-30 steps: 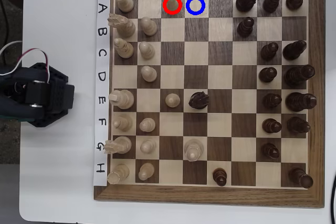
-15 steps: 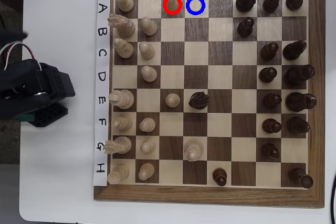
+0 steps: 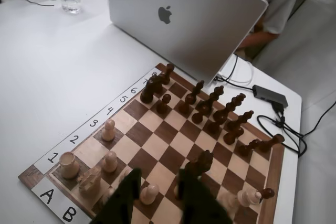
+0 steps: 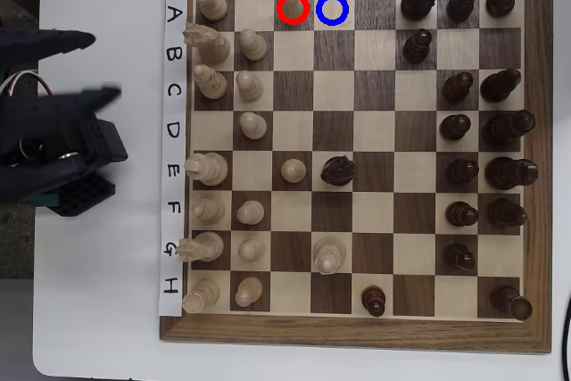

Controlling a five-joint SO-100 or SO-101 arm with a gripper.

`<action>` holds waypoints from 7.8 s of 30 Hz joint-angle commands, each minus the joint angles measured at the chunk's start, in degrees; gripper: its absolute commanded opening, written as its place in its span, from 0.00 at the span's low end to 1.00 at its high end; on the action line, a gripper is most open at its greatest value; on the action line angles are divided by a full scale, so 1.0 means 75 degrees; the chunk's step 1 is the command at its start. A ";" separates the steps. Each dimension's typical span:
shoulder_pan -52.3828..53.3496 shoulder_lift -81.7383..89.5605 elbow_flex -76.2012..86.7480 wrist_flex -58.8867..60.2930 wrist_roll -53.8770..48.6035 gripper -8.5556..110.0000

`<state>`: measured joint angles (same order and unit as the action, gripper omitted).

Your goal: Move the piece to destination

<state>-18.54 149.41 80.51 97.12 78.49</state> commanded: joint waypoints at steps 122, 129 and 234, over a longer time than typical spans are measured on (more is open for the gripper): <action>-0.1723 -0.6926 0.2766 -0.5719 0.1934 0.26; -0.1582 -0.6984 0.2859 -0.5813 0.1840 0.25; -0.1629 -0.7664 0.3375 -0.7137 0.1266 0.18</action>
<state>-31.20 90.44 108.11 43.59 88.07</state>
